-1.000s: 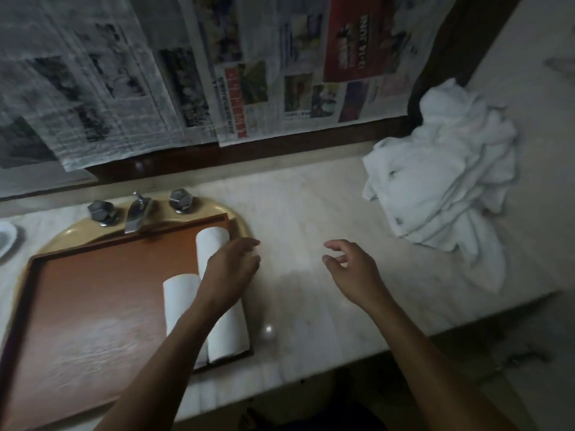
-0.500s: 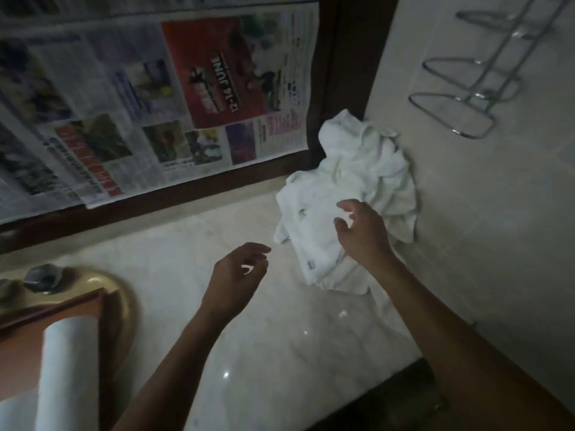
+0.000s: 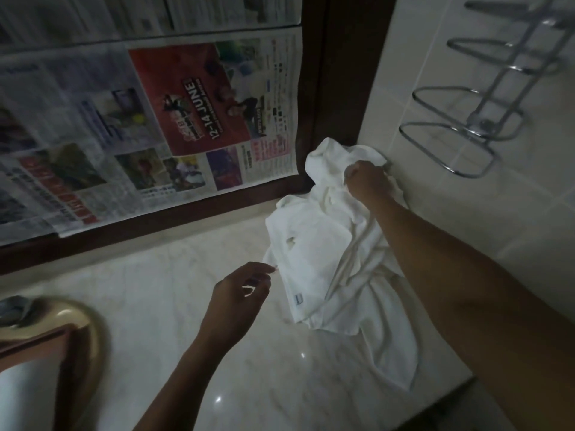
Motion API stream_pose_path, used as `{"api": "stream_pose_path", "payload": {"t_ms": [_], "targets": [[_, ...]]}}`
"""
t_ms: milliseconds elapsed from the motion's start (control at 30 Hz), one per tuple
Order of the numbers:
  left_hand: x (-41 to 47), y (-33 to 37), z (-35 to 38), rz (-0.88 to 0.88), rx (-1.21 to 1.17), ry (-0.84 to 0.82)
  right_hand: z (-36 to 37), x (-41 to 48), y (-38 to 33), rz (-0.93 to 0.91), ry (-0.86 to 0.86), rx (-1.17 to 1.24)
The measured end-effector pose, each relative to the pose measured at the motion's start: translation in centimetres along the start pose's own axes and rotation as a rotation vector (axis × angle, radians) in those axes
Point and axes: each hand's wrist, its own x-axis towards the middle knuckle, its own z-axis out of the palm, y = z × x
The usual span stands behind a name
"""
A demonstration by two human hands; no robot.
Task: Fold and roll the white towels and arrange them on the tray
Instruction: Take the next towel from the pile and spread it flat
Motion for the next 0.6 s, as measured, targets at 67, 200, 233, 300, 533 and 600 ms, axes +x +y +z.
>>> {"api": "stream_pose_path", "payload": {"t_ms": [67,200,233,300,533,600], "targets": [[-0.3,-0.7,-0.7,-0.043,0.019,0.016,-0.2,0.3,-0.3,0.036,0.033,0.034],[-1.2,-1.9,-1.6,-0.102,0.057,0.044,0.3,-0.5,-0.4,-0.008,-0.171,-0.138],[-1.4,-1.9,-1.6,-0.109,0.056,0.042,0.7,-1.0,0.1,-0.065,-0.181,-0.210],[-1.8,-1.7,-1.3,-0.115,0.047,0.034,1.5,-1.7,1.2,-0.205,-0.132,-0.286],[-3.0,-1.9,-1.7,-0.126,0.050,0.004,1.2,-2.1,0.5,-0.206,-0.160,-0.069],[-2.9,-1.7,-2.2,-0.126,0.049,0.025,-0.2,-2.8,-0.3,-0.246,-0.182,0.057]]}}
